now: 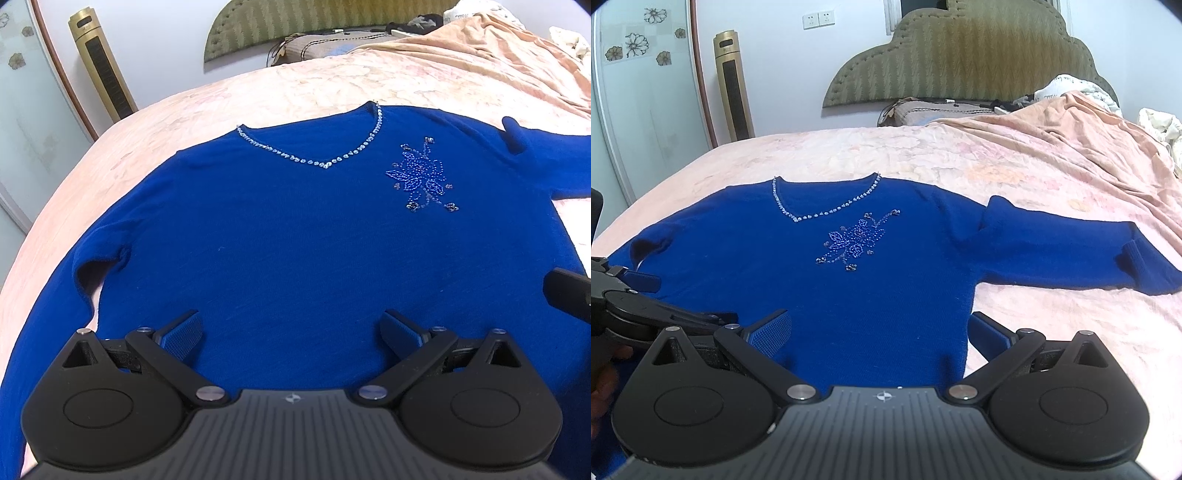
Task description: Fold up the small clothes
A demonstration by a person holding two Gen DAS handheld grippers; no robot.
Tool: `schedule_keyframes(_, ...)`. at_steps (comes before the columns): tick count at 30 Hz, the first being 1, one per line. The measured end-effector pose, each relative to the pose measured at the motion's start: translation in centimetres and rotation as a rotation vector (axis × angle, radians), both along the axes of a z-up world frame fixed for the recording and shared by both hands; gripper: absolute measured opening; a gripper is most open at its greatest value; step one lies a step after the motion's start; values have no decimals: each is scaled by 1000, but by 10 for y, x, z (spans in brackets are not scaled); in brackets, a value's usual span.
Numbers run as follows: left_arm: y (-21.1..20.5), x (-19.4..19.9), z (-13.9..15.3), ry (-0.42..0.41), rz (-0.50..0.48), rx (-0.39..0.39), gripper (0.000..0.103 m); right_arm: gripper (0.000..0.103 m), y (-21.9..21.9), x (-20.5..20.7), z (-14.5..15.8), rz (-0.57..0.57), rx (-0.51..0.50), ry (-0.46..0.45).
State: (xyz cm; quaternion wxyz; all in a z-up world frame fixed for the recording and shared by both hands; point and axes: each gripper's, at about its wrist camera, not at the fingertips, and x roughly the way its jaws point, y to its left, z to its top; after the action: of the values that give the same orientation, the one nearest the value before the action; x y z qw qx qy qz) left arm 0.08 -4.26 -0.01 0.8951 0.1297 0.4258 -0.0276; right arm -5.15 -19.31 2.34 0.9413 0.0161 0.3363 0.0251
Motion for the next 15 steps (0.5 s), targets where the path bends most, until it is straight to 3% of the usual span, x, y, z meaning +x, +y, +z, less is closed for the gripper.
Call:
schedule_keyframes(8, -18, 5, 0, 4, -21, 18, 103, 103, -23, 1, -3, -46, 0, -1)
schedule_keyframes(15, -38, 5, 0, -7, -68, 31, 103, 102, -48, 0, -7, -87, -71, -12)
